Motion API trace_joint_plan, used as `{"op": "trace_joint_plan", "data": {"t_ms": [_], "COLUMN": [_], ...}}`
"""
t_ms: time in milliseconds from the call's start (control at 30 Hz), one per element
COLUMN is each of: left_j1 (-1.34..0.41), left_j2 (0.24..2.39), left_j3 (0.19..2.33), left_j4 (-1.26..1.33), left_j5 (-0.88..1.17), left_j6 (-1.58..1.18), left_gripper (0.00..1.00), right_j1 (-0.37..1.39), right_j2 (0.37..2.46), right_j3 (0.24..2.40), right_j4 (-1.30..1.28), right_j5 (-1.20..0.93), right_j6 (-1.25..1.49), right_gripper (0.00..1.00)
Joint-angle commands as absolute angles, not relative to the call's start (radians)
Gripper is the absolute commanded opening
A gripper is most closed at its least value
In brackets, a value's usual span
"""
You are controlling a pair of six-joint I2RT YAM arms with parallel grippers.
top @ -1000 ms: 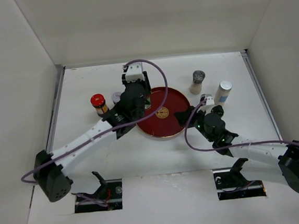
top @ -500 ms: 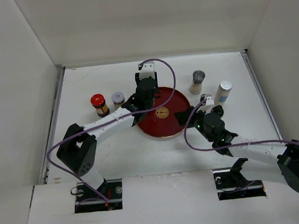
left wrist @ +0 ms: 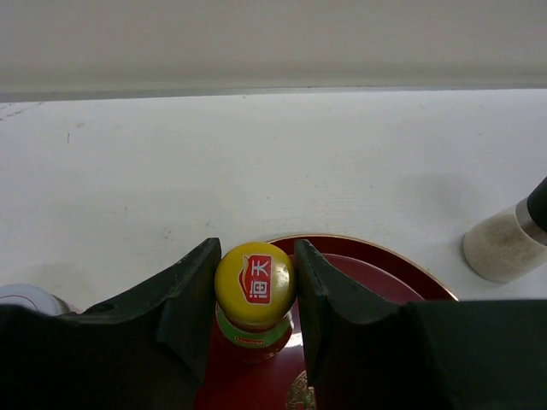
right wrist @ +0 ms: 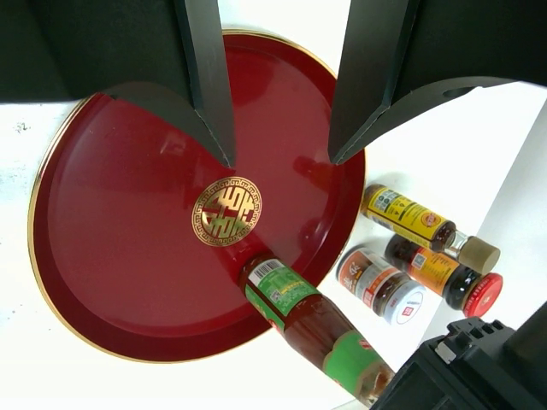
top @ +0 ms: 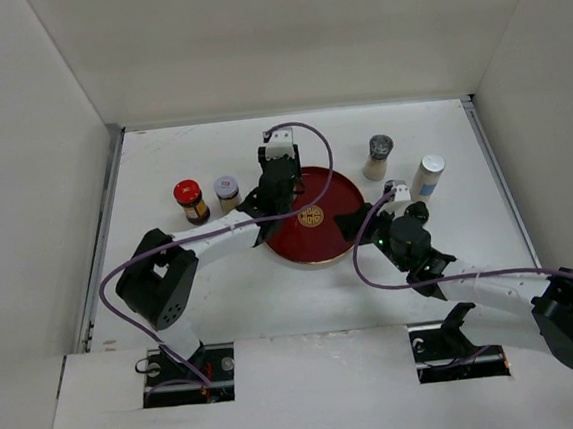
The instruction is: Organize the condiment bottles
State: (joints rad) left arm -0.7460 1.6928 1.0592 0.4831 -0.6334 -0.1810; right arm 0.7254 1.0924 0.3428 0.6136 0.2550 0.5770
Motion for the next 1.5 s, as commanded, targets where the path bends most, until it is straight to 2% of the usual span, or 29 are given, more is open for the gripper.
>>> {"op": "trace_joint_plan", "data": {"t_ms": [0, 100, 200, 267, 333, 433, 633, 767, 867, 933, 967, 1167, 1367, 1467], "left_j1": [-0.742, -0.743, -0.748, -0.754, -0.757, -0.759, -0.737, -0.660, -0.653, -0.660, -0.656, -0.636, -0.607, -0.601], "left_j2": [1.638, 1.618, 1.577, 1.534, 1.488, 1.404, 1.211, 1.095, 1.063, 1.060, 1.087, 1.140, 1.226, 1.249], "left_j3": [1.023, 0.990, 0.971, 0.965, 0.966, 0.971, 0.908, 0.868, 0.844, 0.830, 0.821, 0.798, 0.802, 0.796], "left_j4": [0.644, 0.647, 0.646, 0.644, 0.626, 0.559, 0.258, -0.009, -0.104, -0.126, -0.147, -0.114, -0.061, -0.049], "left_j5": [-0.658, -0.672, -0.673, -0.672, -0.672, -0.678, -0.741, -0.695, -0.675, -0.669, -0.658, -0.673, -0.661, -0.670], "left_j6": [-0.183, -0.184, -0.183, -0.179, -0.178, -0.182, -0.273, -0.400, -0.417, -0.417, -0.414, -0.414, -0.411, -0.411], "left_gripper": [0.31, 0.38, 0.63, 0.75, 0.82, 0.84, 0.76, 0.69, 0.67, 0.65, 0.59, 0.55, 0.46, 0.46], "right_j1": [0.717, 0.716, 0.711, 0.709, 0.709, 0.709, 0.705, 0.705, 0.705, 0.708, 0.705, 0.705, 0.705, 0.705], "right_j2": [1.078, 1.071, 1.060, 1.060, 1.063, 1.066, 1.060, 1.057, 1.065, 1.071, 1.077, 1.089, 1.097, 1.092], "right_j3": [0.334, 0.333, 0.328, 0.327, 0.327, 0.328, 0.327, 0.327, 0.328, 0.330, 0.331, 0.333, 0.336, 0.334], "right_j4": [0.667, 0.667, 0.666, 0.666, 0.666, 0.666, 0.666, 0.666, 0.666, 0.666, 0.666, 0.667, 0.667, 0.666], "right_j5": [0.272, 0.275, 0.279, 0.279, 0.279, 0.279, 0.279, 0.279, 0.279, 0.279, 0.279, 0.279, 0.278, 0.279], "right_j6": [0.581, 0.580, 0.580, 0.578, 0.578, 0.577, 0.577, 0.577, 0.578, 0.577, 0.577, 0.577, 0.577, 0.577], "right_gripper": [0.54, 0.54, 0.55, 0.57, 0.58, 0.59, 0.60, 0.60, 0.61, 0.61, 0.61, 0.62, 0.62, 0.62]}}
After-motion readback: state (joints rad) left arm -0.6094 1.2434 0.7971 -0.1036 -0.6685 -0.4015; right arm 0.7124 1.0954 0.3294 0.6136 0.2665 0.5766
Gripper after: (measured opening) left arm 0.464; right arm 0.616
